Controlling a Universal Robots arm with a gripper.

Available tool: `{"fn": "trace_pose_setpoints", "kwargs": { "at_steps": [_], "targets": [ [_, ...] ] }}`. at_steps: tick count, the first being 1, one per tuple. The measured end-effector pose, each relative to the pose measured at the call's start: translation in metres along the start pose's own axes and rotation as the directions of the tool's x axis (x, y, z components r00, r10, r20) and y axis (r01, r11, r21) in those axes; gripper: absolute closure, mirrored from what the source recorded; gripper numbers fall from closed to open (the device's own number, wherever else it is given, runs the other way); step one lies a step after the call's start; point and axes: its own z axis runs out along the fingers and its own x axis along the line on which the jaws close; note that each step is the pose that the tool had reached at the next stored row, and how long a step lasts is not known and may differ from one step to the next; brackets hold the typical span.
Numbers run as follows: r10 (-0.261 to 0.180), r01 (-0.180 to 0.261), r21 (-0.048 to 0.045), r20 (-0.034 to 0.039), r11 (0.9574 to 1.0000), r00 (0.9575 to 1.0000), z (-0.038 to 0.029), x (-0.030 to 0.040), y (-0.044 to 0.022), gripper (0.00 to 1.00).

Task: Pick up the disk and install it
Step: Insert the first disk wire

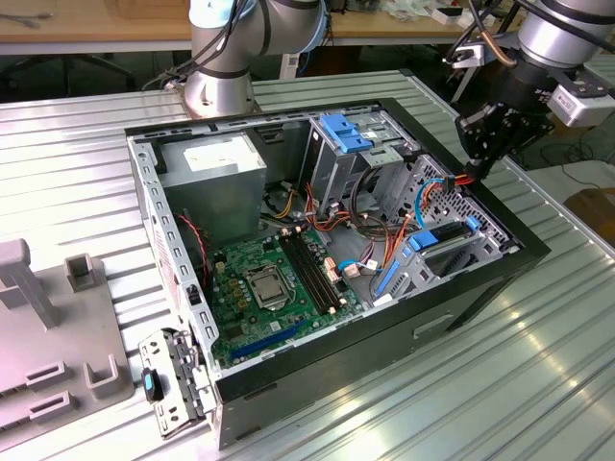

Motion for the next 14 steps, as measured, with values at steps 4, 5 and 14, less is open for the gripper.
{"fn": "trace_pose_setpoints", "kwargs": {
  "at_steps": [4, 5, 14],
  "targets": [
    [0.001, -0.001, 0.0011, 0.0004, 1.0000, 1.0000, -0.0012, -0.0001, -0.0001, 0.84],
    [0.007, -0.007, 0.0005, 0.0001, 1.0000, 1.0000, -0.0015, -0.0004, 0.0000, 0.84],
    [0.035, -0.035, -0.0030, -0.0012, 0.9994, 0.9994, -0.0064, -0.0004, 0.0000, 0.84]
  ]
}}
